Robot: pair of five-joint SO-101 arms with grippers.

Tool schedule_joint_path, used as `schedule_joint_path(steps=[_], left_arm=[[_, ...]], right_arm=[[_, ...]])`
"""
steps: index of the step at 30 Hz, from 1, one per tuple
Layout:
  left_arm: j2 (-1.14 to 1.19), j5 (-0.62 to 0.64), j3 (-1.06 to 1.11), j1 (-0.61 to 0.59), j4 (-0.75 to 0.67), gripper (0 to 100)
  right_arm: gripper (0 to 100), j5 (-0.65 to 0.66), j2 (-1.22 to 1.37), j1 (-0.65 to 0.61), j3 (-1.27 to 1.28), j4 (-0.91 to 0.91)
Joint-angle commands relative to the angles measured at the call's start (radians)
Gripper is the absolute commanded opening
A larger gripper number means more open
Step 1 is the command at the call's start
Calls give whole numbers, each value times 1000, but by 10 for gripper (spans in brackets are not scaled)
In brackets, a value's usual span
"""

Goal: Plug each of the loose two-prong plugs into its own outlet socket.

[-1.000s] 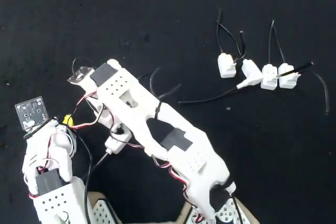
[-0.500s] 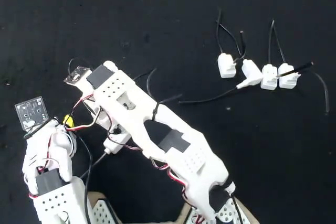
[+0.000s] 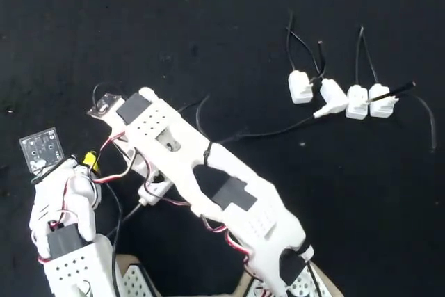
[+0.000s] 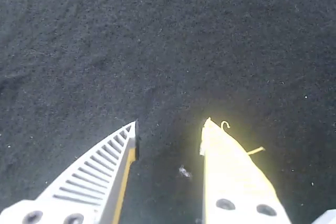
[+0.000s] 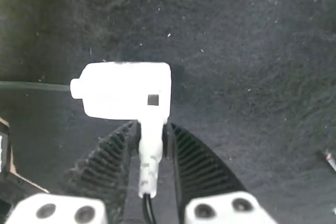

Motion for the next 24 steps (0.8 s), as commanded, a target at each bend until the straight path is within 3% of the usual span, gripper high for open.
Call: schedule_joint_path(steps=[1,24], left_arm=[[-2,6,19,5,-12,202],[-9,5,19,5,6,202]], right_arm=[[11,-12,36,-37,67,-81],[11,-55,-22,2,136,-158]])
